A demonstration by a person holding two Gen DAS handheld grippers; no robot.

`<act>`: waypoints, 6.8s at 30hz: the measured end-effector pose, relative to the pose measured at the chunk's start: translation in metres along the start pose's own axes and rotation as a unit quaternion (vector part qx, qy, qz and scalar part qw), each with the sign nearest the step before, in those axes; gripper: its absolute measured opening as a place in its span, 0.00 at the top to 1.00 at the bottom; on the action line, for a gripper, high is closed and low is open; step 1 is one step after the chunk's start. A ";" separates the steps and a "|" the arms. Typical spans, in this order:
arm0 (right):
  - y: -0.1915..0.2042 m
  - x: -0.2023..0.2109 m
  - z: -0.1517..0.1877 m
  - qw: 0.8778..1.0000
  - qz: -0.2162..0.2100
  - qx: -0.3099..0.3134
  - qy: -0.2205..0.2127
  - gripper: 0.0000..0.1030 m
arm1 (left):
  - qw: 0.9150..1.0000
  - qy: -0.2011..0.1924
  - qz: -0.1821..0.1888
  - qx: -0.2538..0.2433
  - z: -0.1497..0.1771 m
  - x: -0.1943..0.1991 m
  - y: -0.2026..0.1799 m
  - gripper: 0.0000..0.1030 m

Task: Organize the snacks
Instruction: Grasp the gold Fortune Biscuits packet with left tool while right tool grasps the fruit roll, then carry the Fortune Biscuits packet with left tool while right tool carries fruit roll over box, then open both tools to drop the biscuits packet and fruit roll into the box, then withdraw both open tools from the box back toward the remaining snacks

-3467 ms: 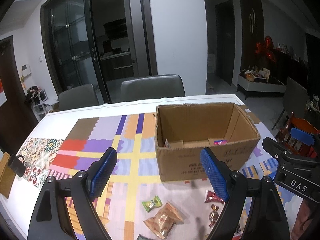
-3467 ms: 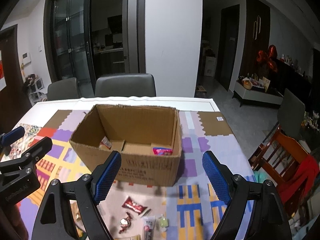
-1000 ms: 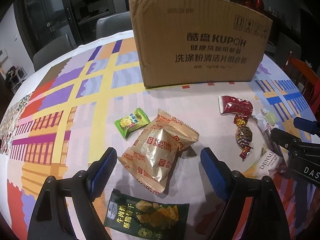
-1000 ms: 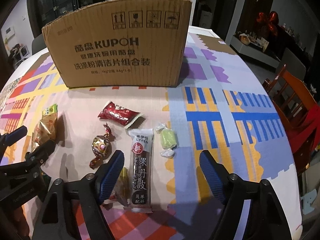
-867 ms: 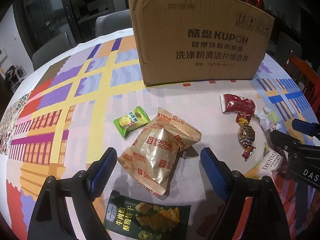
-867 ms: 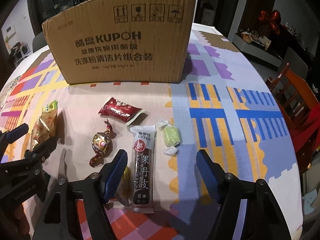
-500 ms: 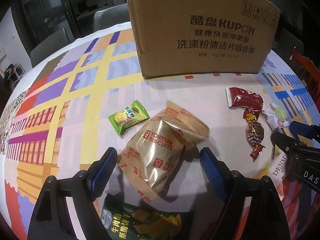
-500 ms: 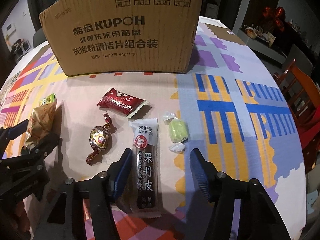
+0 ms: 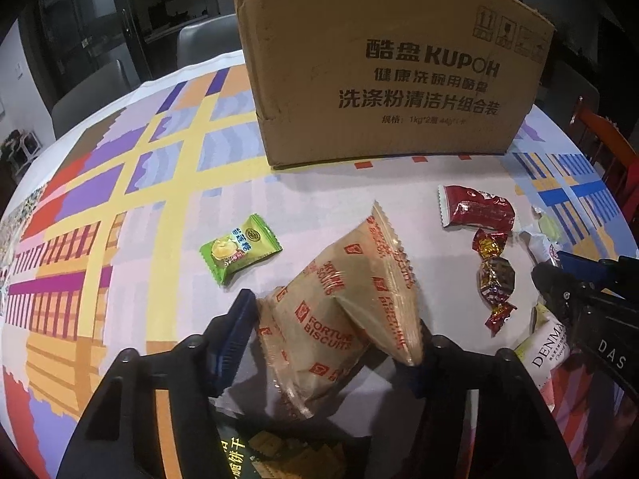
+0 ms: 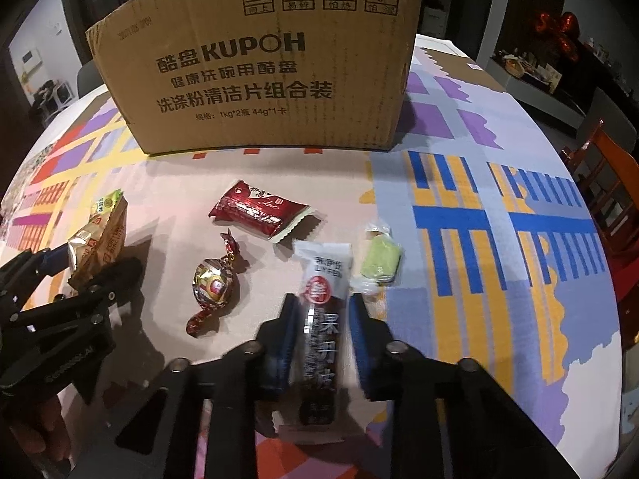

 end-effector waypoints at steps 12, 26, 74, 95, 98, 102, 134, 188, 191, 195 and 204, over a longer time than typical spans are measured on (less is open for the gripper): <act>-0.003 0.002 -0.001 1.000 -0.012 -0.007 -0.001 0.82 | 1.000 -0.007 0.008 0.003 -0.002 0.010 -0.001 0.54; -0.002 0.014 -0.005 1.000 -0.017 -0.005 -0.014 0.83 | 1.000 -0.021 0.006 0.013 -0.008 0.028 0.002 0.55; -0.003 0.101 -0.076 0.992 -0.036 0.018 -0.119 0.83 | 0.995 -0.093 0.000 0.037 -0.076 0.114 0.013 0.55; -0.005 0.129 -0.129 0.984 -0.038 0.030 -0.172 0.83 | 0.990 -0.140 0.003 0.033 -0.132 0.133 0.016 0.55; -0.005 0.132 -0.136 0.983 -0.040 0.029 -0.179 0.83 | 0.989 -0.145 0.004 0.032 -0.140 0.135 0.016 0.55; -0.005 0.136 -0.149 0.981 -0.040 0.029 -0.190 0.83 | 0.988 -0.153 0.004 0.030 -0.153 0.135 0.016 0.55; -0.002 0.096 -0.226 0.981 -0.047 0.033 -0.186 0.83 | 0.988 -0.148 0.018 0.033 -0.215 0.088 0.016 0.54; -0.004 0.107 -0.220 0.978 0.000 0.021 -0.208 0.27 | 0.985 -0.159 -0.032 0.065 -0.207 0.104 0.035 0.17; -0.003 0.113 -0.218 0.977 0.000 0.023 -0.211 0.27 | 0.984 -0.162 -0.033 0.066 -0.204 0.109 0.036 0.17; -0.002 0.119 -0.213 0.976 0.000 0.024 -0.216 0.26 | 0.984 -0.164 -0.035 0.067 -0.200 0.116 0.038 0.17; 0.000 0.131 -0.197 0.975 -0.005 0.023 -0.221 0.26 | 0.983 -0.167 -0.039 0.068 -0.186 0.130 0.042 0.17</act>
Point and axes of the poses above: each gripper's, at about its wrist camera, not at the fingertips, and x roughly against the way its jaws point, y to its left, z to its underside, the point moved 4 cm from there along -x, roughly the way its jaws point, and after that the axes turned 5 degrees about -z, right-handed, at the moved point
